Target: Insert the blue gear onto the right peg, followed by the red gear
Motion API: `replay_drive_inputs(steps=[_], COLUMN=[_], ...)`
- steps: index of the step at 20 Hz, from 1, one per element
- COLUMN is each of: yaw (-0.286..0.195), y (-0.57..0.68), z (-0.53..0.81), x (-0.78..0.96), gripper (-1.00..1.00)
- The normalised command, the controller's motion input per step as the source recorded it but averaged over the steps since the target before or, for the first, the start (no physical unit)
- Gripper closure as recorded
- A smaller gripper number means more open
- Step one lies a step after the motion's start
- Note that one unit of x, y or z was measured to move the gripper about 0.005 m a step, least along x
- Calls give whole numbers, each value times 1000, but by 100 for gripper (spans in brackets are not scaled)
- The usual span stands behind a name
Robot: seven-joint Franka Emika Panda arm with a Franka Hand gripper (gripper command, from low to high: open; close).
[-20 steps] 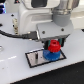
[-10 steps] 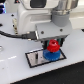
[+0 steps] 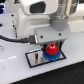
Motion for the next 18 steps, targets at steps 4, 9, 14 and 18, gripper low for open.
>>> replay_drive_inputs(steps=[4,9,14,18], yaw=[0,0,0,0], y=[-101,-37,57,42], z=[-286,-78,290,415], x=[150,86,7,8], gripper=[100,-100,-100,-100])
